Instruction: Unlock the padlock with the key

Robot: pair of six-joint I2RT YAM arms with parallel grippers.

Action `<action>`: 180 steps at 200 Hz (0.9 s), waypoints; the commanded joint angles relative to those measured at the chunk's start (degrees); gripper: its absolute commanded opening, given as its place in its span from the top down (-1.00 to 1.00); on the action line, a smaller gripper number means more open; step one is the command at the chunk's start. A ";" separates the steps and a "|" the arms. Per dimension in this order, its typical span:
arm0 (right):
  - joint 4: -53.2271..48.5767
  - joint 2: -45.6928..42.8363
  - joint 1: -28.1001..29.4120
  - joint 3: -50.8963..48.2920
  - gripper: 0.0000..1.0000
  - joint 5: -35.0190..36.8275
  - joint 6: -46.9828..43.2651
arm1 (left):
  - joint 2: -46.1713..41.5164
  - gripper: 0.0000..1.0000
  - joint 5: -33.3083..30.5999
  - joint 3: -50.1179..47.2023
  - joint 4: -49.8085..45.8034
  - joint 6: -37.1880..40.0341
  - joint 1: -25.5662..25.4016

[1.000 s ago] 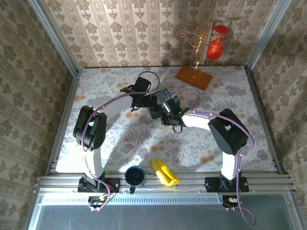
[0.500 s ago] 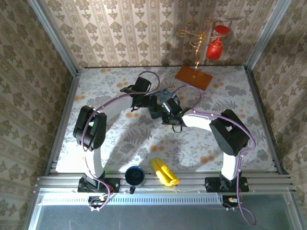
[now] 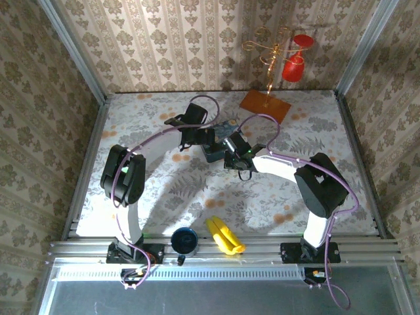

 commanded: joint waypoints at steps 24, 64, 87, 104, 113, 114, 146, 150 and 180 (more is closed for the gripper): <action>-0.32 -2.27 -1.00 -0.05 1.00 -0.19 2.20 | 0.33 -1.00 -4.93 5.06 -3.45 4.17 -1.76; 1.88 -3.28 -2.81 -2.47 1.00 -2.56 2.61 | 0.75 -1.00 -6.85 3.65 -4.11 4.53 -2.37; 4.09 -3.88 -4.27 -4.57 1.00 -5.15 2.91 | 0.90 -1.00 -6.95 2.41 -3.69 4.85 -2.39; 5.73 -4.13 -5.18 -5.78 1.00 -6.60 3.36 | 1.35 -1.00 -6.90 1.90 -3.65 5.10 -2.43; 6.35 -4.14 -5.49 -6.13 1.00 -7.17 3.61 | 1.61 -1.00 -6.87 1.75 -3.78 5.17 -2.43; 6.40 -4.16 -5.55 -6.21 1.00 -7.19 3.64 | 1.66 -1.00 -6.86 1.74 -3.80 5.16 -2.43; 6.91 -3.73 -5.77 -6.03 1.00 -8.25 3.63 | 2.33 -1.00 -6.44 1.01 -4.00 5.24 -2.69; 6.93 -3.68 -5.77 -5.97 1.00 -8.31 3.65 | 2.32 -1.00 -6.40 0.83 -4.00 5.30 -2.82; 6.72 -3.80 -5.86 -5.75 1.00 -8.88 3.36 | 0.23 -1.00 -6.48 -1.72 -2.94 5.55 -4.41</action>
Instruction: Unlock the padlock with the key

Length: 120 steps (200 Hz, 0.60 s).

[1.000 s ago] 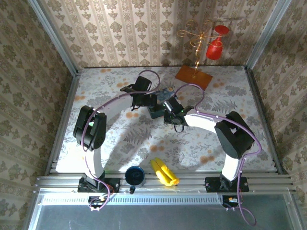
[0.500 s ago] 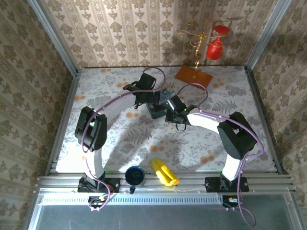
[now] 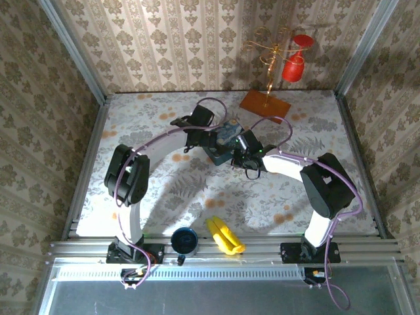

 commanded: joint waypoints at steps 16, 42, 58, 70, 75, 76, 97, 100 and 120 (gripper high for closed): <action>0.75 -1.70 -0.11 -0.05 1.00 -1.43 0.55 | -2.47 -1.00 -0.24 -4.07 -0.34 0.83 -2.39; 0.56 -2.00 -0.20 -0.05 1.00 -1.43 0.54 | -1.27 -1.00 0.60 -3.98 -0.99 -0.17 -2.75; 0.35 -2.15 -0.37 -0.14 1.00 -1.49 0.54 | -0.02 -1.00 1.00 -3.51 -1.96 -0.67 -2.72; 0.39 -2.36 -0.46 -0.43 1.00 -1.43 0.53 | 0.48 -1.00 0.88 -3.57 -2.33 -0.88 -2.75; 0.37 -2.52 -0.55 -0.55 1.00 -1.44 0.58 | 0.55 -1.00 0.86 -3.66 -2.43 -0.93 -2.75; 0.35 -2.53 -0.60 -0.56 1.00 -1.43 0.56 | 0.57 -1.00 0.85 -3.66 -2.47 -0.96 -2.75; 0.59 -2.97 -0.95 -1.26 1.00 -1.43 0.54 | 0.62 -1.00 0.58 -4.31 -2.86 -1.23 -2.41; 0.61 -3.03 -0.99 -1.40 1.00 -1.43 0.52 | 0.59 -1.00 0.62 -4.44 -2.87 -1.29 -2.32; 0.99 -3.32 -1.34 -2.01 1.00 -1.60 0.54 | 0.19 -1.00 0.84 -5.45 -2.89 -1.51 -1.66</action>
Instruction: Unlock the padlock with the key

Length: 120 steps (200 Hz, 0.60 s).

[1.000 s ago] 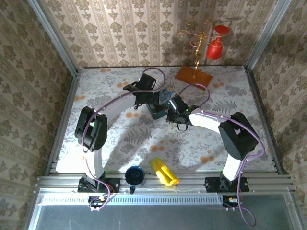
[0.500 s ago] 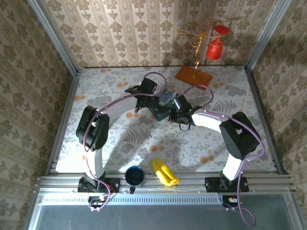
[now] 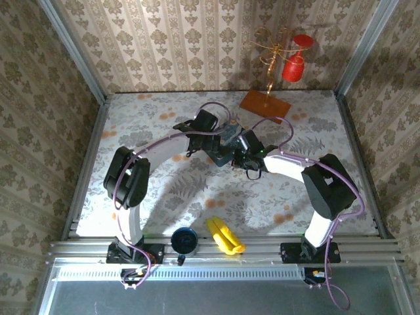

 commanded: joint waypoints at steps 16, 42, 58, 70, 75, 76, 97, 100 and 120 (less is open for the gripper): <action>1.03 -2.39 -0.84 -1.39 1.00 -0.55 0.46 | 1.59 -1.00 0.65 -3.10 -4.98 -0.37 1.21; 1.52 -2.36 -1.23 -1.94 1.00 -0.89 0.45 | 1.45 -1.00 0.20 -3.58 -5.34 -0.53 2.18; 1.90 -2.35 -1.41 -2.08 1.00 -1.06 0.45 | 1.32 -1.00 0.08 -3.76 -5.34 -0.43 2.46; 2.26 -2.40 -1.59 -2.24 1.00 -1.31 0.45 | 1.32 -1.00 0.01 -3.77 -5.34 -0.34 2.47; 2.38 -2.33 -1.67 -2.25 1.00 -1.50 0.41 | 1.40 -1.00 0.02 -3.77 -5.34 -0.23 2.47; 2.40 -2.32 -1.68 -2.25 1.00 -1.50 0.39 | 1.40 -1.00 0.02 -3.77 -5.34 -0.26 2.47; 3.11 -2.31 -2.02 -2.25 1.00 -2.18 0.37 | 1.49 -1.00 -0.06 -3.93 -5.34 -0.12 2.55; 3.24 -2.32 -2.07 -2.17 1.00 -2.32 0.37 | 1.49 -1.00 -0.13 -3.94 -5.34 -0.21 2.55; 3.67 -2.29 -2.47 -2.19 1.00 -2.91 0.27 | 1.41 -1.00 -0.10 -4.18 -5.30 -0.21 2.55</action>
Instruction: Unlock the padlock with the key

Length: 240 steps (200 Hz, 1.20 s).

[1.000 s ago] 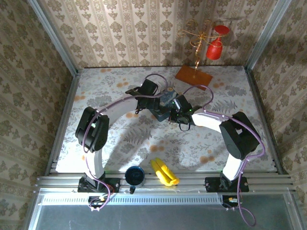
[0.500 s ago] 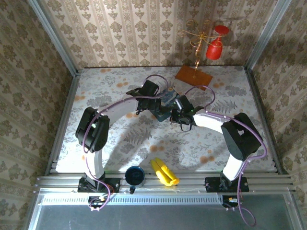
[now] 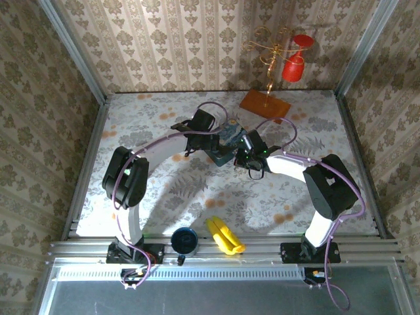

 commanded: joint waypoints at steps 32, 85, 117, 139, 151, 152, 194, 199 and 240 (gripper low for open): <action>1.63 -2.03 -0.98 -0.28 1.00 -1.45 0.27 | 1.52 -1.00 -1.71 -3.38 -6.06 0.21 1.09; 1.69 -2.21 -1.03 -0.26 1.00 -1.61 0.38 | 1.53 -1.00 -1.61 -3.20 -5.90 0.13 1.27; 1.88 -2.03 -1.27 -0.16 1.00 -1.57 0.55 | 1.43 -1.00 -1.62 -3.54 -5.80 0.15 1.35; 2.04 -1.95 -1.46 -0.13 1.00 -1.59 0.65 | 1.34 -1.00 -1.63 -3.71 -5.71 0.04 1.44; 2.13 -1.94 -1.55 -0.26 1.00 -1.57 0.73 | 1.26 -1.00 -1.54 -3.82 -5.67 0.08 1.54; 2.13 -1.94 -1.55 -0.26 1.00 -1.57 0.73 | 1.26 -1.00 -1.55 -3.82 -5.64 0.06 1.53; 2.44 -2.19 -1.91 -0.47 1.00 -1.75 0.74 | 1.34 -1.00 -1.53 -4.12 -5.57 -0.05 1.70; 2.55 -2.15 -1.99 -0.54 1.00 -1.83 0.75 | 1.34 -1.00 -1.50 -4.10 -5.53 -0.04 1.70; 3.16 -1.73 -2.35 -0.60 1.00 -2.19 1.25 | 1.08 -1.00 -1.39 -4.43 -5.51 0.13 1.79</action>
